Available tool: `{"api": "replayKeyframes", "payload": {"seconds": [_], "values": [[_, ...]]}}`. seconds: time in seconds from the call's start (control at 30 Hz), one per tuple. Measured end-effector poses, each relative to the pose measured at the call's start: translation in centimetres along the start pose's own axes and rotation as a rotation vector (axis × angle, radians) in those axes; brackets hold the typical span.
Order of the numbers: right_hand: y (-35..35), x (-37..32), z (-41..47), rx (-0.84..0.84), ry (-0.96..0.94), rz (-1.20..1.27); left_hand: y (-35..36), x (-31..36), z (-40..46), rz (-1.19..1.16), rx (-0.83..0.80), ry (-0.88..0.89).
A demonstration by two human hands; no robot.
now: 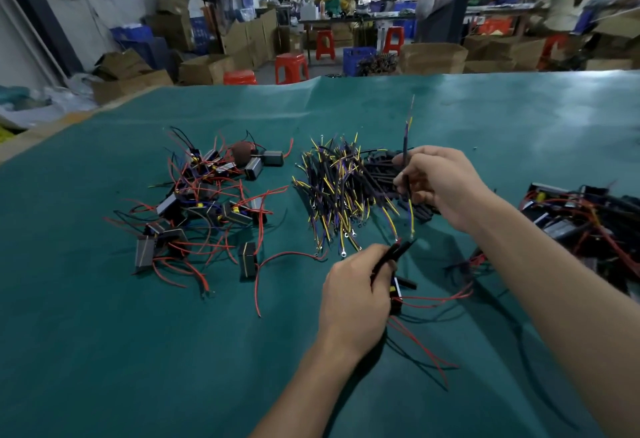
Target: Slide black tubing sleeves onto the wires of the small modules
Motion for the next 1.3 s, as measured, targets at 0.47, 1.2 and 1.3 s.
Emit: {"api": "replayKeyframes", "payload": {"seconds": [0.47,1.2,1.3], "values": [[-0.1,5.6,0.4,0.234,-0.012,-0.51,-0.2,0.4,0.2,0.034,-0.01,0.025],[3.3,-2.9,2.7,0.14,-0.254,-0.626,0.2,-0.2,0.1,0.016,-0.014,-0.02],[5.6,-5.0,2.0,0.066,-0.344,-0.644,0.3,-0.2,0.0,0.01,-0.021,-0.017]]}}
Point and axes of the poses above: each hand's wrist, its own z-axis towards the middle knuckle, its own y-axis out of the palm, x = y × z, the point moved 1 cm from there along z, towards the middle knuckle, and after that the axes turned 11 degrees about y, right-handed, at the moved point
